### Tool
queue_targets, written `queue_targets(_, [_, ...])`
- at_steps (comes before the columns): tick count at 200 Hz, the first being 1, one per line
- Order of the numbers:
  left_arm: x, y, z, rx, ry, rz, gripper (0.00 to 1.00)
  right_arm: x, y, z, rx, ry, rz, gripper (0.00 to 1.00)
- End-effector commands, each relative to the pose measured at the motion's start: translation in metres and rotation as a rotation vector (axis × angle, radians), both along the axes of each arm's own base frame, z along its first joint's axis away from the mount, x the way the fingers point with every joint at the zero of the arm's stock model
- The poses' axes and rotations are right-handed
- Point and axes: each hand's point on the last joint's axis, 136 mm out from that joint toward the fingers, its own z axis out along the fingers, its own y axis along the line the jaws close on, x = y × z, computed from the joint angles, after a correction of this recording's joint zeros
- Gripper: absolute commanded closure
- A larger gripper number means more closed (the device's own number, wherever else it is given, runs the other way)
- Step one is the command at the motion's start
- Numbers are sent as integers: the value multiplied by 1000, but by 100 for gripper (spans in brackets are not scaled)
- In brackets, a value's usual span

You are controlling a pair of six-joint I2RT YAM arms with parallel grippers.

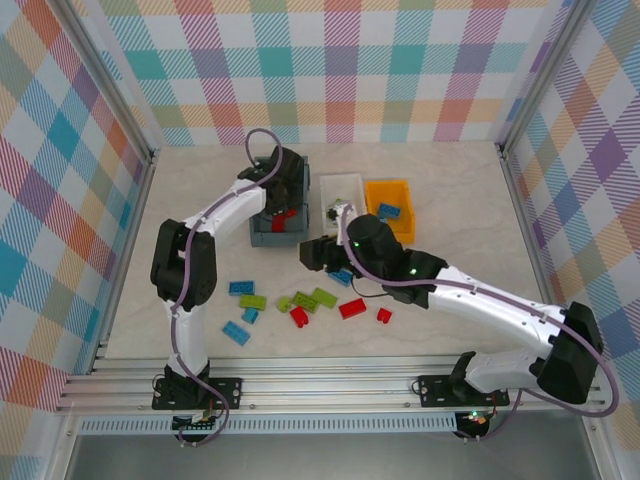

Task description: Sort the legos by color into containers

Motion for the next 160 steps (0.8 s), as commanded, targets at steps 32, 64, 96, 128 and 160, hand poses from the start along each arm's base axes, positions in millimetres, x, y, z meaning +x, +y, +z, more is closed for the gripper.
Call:
queue_targets(32, [12, 4, -5, -51, 27, -36, 72, -8, 26, -2, -103, -122, 62, 32])
queue_targets(64, [5, 4, -3, -55, 45, -43, 58, -5, 17, -17, -147, -99, 24, 32])
queue_targets(96, [-3, 9, 21, -61, 15, -41, 50, 5, -18, -58, -291, -47, -65, 32])
queue_targets(128, [-16, 9, 52, -102, -30, -41, 43, 16, -57, -117, -459, 88, -33, 30])
queue_targets(160, [-42, 15, 90, -134, -106, -20, 43, 23, -72, -149, -629, 131, 37, 29])
